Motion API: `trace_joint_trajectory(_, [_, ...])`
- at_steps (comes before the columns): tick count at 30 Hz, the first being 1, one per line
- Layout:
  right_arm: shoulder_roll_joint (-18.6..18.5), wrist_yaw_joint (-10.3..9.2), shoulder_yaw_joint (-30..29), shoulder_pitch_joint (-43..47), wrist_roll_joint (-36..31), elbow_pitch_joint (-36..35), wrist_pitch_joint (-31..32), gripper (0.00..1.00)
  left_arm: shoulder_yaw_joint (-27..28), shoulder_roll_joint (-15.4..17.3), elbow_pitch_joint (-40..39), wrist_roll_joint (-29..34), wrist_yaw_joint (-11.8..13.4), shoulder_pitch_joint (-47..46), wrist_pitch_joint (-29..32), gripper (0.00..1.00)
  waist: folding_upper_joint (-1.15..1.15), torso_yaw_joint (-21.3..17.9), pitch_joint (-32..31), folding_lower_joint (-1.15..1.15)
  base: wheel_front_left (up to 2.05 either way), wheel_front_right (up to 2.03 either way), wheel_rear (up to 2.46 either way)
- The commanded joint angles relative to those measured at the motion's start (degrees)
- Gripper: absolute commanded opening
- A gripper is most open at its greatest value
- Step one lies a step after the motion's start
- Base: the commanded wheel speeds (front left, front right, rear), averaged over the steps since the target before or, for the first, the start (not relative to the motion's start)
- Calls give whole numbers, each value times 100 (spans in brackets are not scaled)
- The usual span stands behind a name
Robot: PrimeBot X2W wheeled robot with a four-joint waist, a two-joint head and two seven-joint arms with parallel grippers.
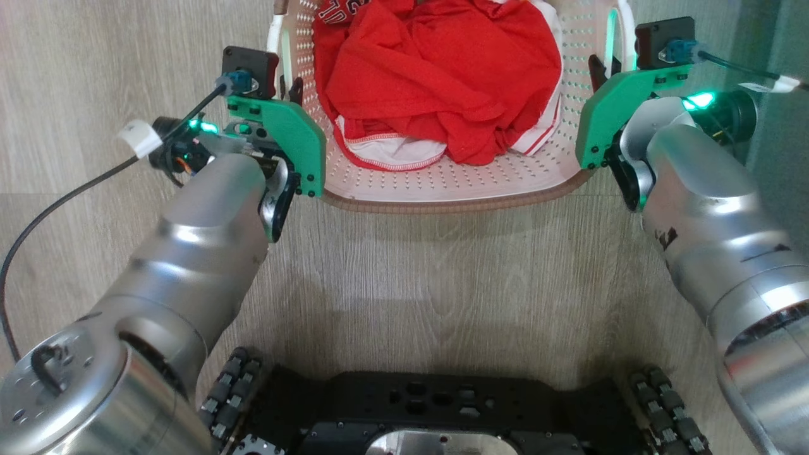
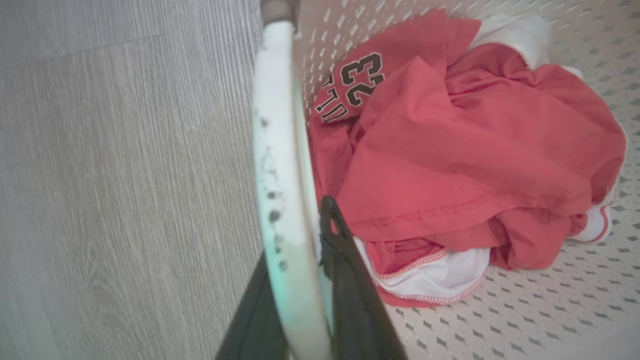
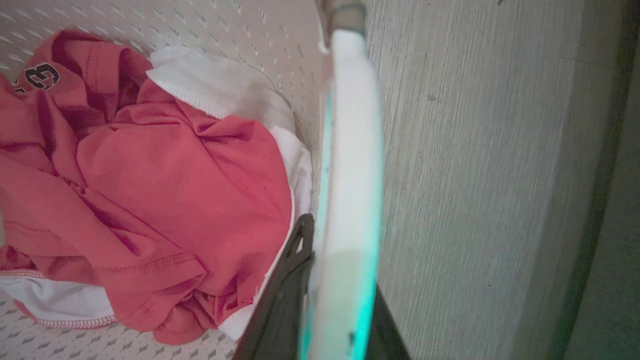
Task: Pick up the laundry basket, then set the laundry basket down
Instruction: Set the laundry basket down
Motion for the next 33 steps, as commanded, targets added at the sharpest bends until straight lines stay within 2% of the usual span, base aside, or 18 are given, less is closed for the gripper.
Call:
trace_joint_trajectory(1, [92,7,-23,135,-160,-65,-38,0,-57,150,9,40,4,1,-32,0,-1,-2,7,0,0,0,0])
trace_joint_trajectory(5, [126,7,-307,139,-458,-65,-25,0,-100,150,24,6,17,-32,-46,0,-1,-13,30,0,0,0,0])
trace_joint_trajectory(8, [142,7,-503,135,-669,-65,-30,20,-122,150,45,-21,42,-55,-62,0,-1,-17,41,0,0,0,0])
trace_joint_trajectory(9, [146,7,-565,135,-736,-65,-33,31,-127,150,51,-32,54,-61,-69,7,-1,-18,42,0,0,0,0])
trace_joint_trajectory(11, [150,7,-679,140,-861,-65,-40,42,-136,150,61,-56,72,-66,-80,24,-1,-17,40,0,0,0,0])
trace_joint_trajectory(13, [152,7,-741,148,-915,-65,-56,52,-147,150,54,-85,88,-69,-85,29,-1,5,36,0,0,0,0])
trace_joint_trajectory(14, [153,7,-755,151,-928,-65,-63,72,-153,150,48,-101,97,-70,-86,32,-1,15,34,0,0,0,0])
trace_joint_trajectory(16, [154,7,-772,144,-935,-65,-81,100,-145,150,42,-148,134,-70,-93,42,-1,25,30,0,0,0,0])
trace_joint_trajectory(17, [154,7,-773,136,-939,-65,-97,100,-145,150,40,-169,149,-67,-94,46,-1,26,26,0,0,0,0])
trace_joint_trajectory(18, [154,7,-775,130,-937,-65,-112,100,-141,150,39,-194,168,-63,-97,61,-1,27,20,0,0,0,0])
trace_joint_trajectory(19, [154,7,-773,122,-932,-65,-129,100,-142,150,38,-212,183,-59,-102,82,-1,27,12,0,0,0,0])
trace_joint_trajectory(20, [154,7,-770,112,-929,-66,-150,100,-141,150,38,-230,197,-56,-111,99,-1,26,1,0,0,0,0])
trace_joint_trajectory(33, [155,7,-767,274,-834,-311,-368,100,134,164,43,-322,225,132,-269,100,-1,-92,-663,0,0,0,0])
